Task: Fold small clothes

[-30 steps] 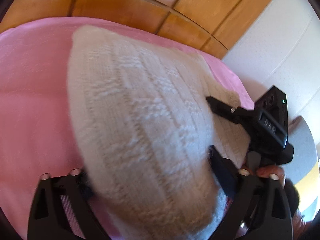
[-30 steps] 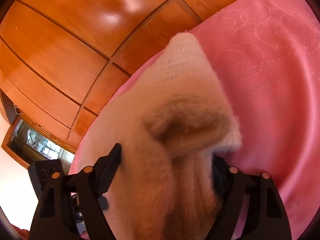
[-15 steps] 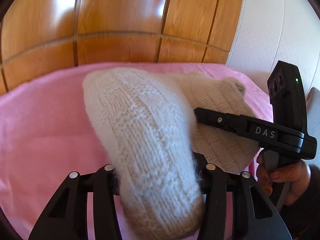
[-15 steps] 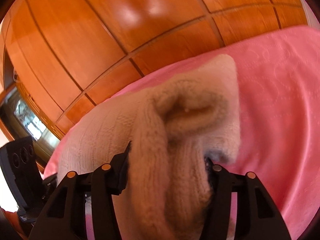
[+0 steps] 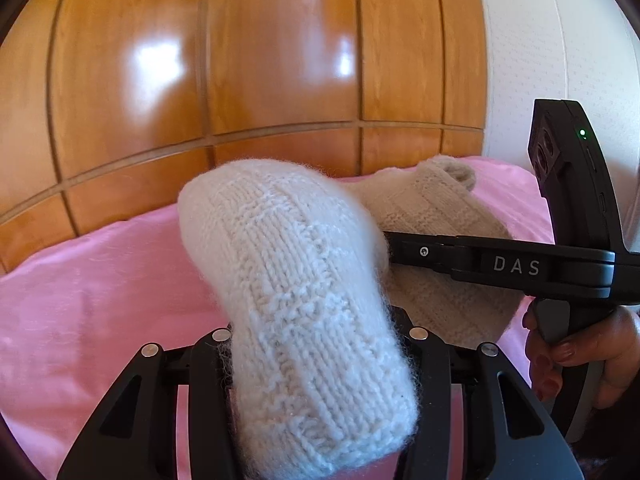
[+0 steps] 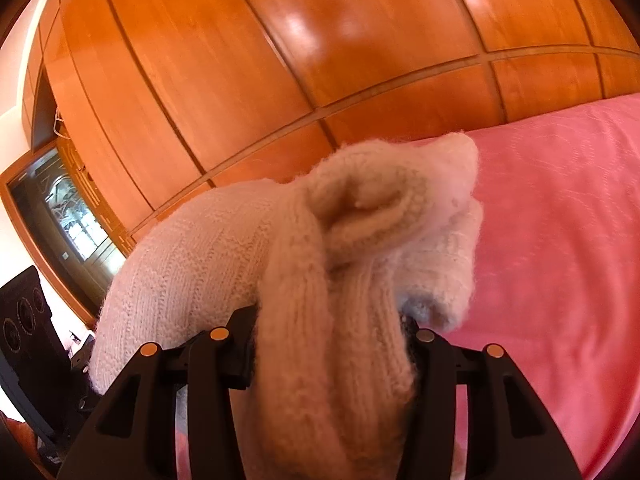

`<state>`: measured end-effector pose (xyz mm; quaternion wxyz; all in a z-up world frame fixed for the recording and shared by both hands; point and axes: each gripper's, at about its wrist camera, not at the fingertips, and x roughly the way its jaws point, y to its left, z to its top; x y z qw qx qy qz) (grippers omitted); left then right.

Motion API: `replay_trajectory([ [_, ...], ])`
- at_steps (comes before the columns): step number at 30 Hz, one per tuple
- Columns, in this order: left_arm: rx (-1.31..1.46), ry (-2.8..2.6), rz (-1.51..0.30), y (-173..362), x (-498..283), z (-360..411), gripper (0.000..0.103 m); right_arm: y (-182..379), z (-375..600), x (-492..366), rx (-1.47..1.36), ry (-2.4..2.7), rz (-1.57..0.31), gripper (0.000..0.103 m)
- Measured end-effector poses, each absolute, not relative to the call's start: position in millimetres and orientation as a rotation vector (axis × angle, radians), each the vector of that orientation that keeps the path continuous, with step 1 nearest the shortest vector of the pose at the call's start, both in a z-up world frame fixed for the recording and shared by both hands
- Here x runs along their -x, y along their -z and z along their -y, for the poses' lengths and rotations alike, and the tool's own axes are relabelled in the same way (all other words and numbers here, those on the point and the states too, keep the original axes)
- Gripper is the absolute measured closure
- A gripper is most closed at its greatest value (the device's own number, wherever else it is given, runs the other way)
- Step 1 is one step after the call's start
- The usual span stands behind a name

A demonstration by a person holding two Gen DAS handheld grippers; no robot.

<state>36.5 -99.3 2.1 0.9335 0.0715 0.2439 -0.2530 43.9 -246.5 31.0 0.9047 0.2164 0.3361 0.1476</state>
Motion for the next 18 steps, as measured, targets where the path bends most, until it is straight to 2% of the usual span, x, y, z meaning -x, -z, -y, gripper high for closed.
replay_trajectory([
  [10,-0.164,0.421,-0.449,-11,-81,73,0.059,-38,205,-107,-0.368,-0.364,-0.682,0.056],
  [18,-0.201,0.364,-0.378,-11,-135,81,0.059,-42,201,-162,-0.288,-0.358,-0.667,0.056],
])
